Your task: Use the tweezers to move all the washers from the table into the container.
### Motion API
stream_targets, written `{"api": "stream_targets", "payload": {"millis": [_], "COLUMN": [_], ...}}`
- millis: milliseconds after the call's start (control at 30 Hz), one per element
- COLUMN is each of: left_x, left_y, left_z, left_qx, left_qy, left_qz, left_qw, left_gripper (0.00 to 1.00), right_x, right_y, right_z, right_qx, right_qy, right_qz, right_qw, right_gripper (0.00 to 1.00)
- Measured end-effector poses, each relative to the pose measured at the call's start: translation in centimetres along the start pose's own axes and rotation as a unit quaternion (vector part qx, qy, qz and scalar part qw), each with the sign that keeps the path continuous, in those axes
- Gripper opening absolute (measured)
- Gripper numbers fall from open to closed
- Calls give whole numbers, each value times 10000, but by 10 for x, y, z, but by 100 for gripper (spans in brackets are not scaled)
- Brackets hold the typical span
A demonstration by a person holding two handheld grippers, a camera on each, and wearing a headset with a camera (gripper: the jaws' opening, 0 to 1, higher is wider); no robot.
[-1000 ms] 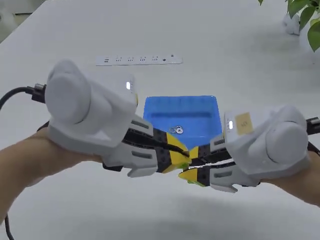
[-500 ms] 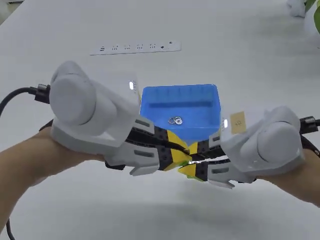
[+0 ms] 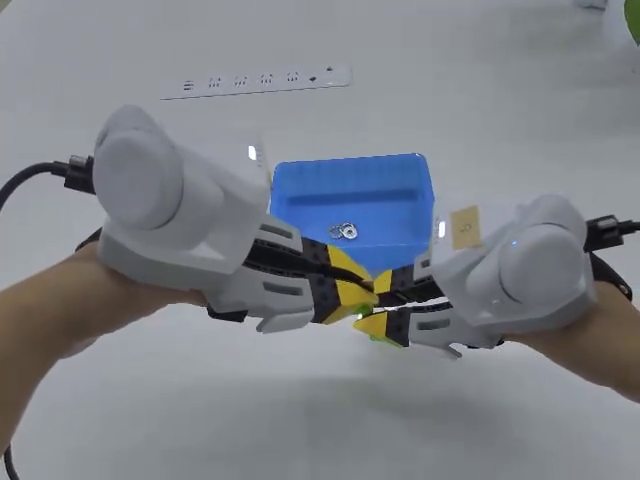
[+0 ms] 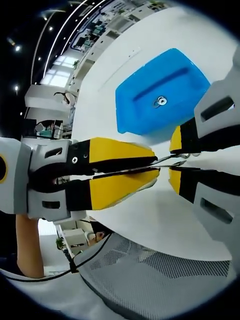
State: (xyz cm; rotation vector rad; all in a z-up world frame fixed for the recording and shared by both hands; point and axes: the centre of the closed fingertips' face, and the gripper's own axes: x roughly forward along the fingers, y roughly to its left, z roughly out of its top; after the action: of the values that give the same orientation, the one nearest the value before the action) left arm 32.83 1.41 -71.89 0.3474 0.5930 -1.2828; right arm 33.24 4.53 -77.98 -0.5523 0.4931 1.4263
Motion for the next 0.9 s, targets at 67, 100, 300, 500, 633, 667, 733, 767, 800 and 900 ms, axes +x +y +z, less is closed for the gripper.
{"api": "stream_targets", "payload": {"millis": [67, 100, 300, 500, 633, 667, 733, 767, 800, 900], "left_x": [1, 1, 1, 0, 0, 0, 0, 0, 0, 1], "left_y": [0, 1, 2, 5, 7, 7, 8, 8, 8, 7], "left_z": [0, 0, 1, 1, -1, -1, -1, -1, -1, 0], "left_qx": [-20, -18, -26, 9, -74, -65, -76, -93, -97, -90], "left_qy": [-13, -15, -21, -19, -19, -11, -16, -26, -30, -20], "left_qz": [-10, -5, -12, 37, 37, 46, 42, 41, 49, 17], "left_qw": [10000, 10000, 10000, 10000, 10000, 10000, 10000, 9999, 9999, 10000], "left_gripper": [7, 7, 7, 7, 7, 7, 7, 7, 7, 7], "right_x": [0, 0, 0, 0, 2, 3, 3, 3, 3, 3], "right_y": [-1, -1, -4, -5, -5, -6, -6, -6, -7, -6], "right_z": [-1, -1, -1, 0, -1, -1, -1, -2, -2, -2], "right_qx": [19, 31, 75, 41, 11, 33, 71, 96, 104, 114], "right_qy": [-3, -7, -15, -26, 20, 18, 4, -3, -5, 16], "right_qz": [-2, -5, -5, -17, 7, 4, 19, 20, 21, 57], "right_qw": [10000, 10000, 10000, 10000, 10000, 10000, 10000, 10000, 9999, 9999], "right_gripper": [11, 11, 11, 11, 11, 11, 11, 11, 11, 11]}}
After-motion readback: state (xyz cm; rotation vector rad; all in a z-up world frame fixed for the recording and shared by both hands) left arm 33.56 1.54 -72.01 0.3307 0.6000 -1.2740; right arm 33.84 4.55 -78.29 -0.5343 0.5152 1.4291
